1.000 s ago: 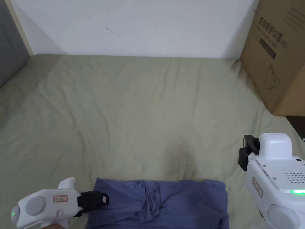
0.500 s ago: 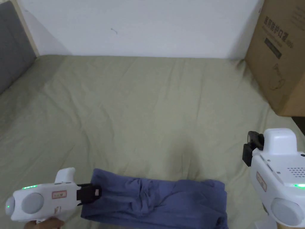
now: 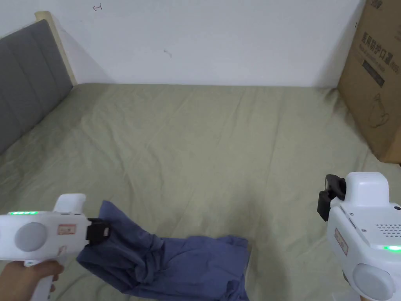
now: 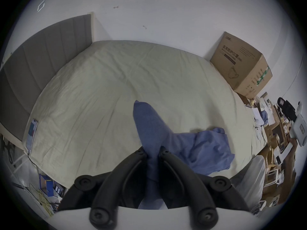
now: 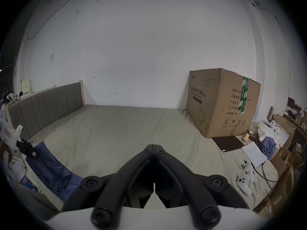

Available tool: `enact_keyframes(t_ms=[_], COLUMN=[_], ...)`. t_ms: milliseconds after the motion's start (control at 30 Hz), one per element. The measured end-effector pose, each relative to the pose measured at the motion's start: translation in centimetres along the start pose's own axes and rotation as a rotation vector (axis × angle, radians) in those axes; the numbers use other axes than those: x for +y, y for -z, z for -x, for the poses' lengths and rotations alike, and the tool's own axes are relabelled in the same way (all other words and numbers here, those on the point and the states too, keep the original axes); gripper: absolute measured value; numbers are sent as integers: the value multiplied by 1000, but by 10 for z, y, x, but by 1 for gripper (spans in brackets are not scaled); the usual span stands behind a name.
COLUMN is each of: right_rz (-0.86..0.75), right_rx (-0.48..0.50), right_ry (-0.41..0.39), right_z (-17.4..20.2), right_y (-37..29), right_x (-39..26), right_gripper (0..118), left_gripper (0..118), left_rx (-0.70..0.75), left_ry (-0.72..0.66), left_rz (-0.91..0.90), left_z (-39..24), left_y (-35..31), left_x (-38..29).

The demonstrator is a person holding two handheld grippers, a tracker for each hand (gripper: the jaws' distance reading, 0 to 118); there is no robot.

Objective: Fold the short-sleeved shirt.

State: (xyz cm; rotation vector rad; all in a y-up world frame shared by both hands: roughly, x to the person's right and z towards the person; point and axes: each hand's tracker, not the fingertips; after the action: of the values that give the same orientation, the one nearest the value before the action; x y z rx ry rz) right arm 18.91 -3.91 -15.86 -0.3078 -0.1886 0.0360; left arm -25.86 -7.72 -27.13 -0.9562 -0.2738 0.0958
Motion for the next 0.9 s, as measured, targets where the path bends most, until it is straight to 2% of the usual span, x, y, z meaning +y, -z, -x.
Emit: enact_keyframes(t_ms=[200, 400, 567, 733, 800, 833, 867, 900], right_rz=[-10, -11, 3, 13, 16, 16, 16, 18], right_rx=[-14, -48, -80, -100, -105, -109, -111, -112], right_ry=[3, 6, 12, 14, 13, 12, 12, 13], right_z=[-10, -25, -38, -47, -49, -50, -51, -52], right_y=[-8, -14, -18, -20, -21, -22, -22, -21], right_x=[0, -3, -8, -12, -13, -13, -13, -13], right_gripper=[0, 0, 0, 0, 0, 0, 0, 0], left_gripper=[10, 10, 10, 12, 25, 38, 60, 75], left_rx=[-62, -172, -139, -10, -23, -57, -131, -188], left_ry=[150, 194, 206, 281, 281, 266, 230, 195], left_rz=[50, 203, 296, 309, 265, 254, 262, 277], left_z=[-91, -167, -208, -230, -233, -230, -227, -224], left_y=[29, 89, 143, 178, 170, 165, 161, 156], left_x=[10, -9, -38, -72, -74, -71, -69, -66])
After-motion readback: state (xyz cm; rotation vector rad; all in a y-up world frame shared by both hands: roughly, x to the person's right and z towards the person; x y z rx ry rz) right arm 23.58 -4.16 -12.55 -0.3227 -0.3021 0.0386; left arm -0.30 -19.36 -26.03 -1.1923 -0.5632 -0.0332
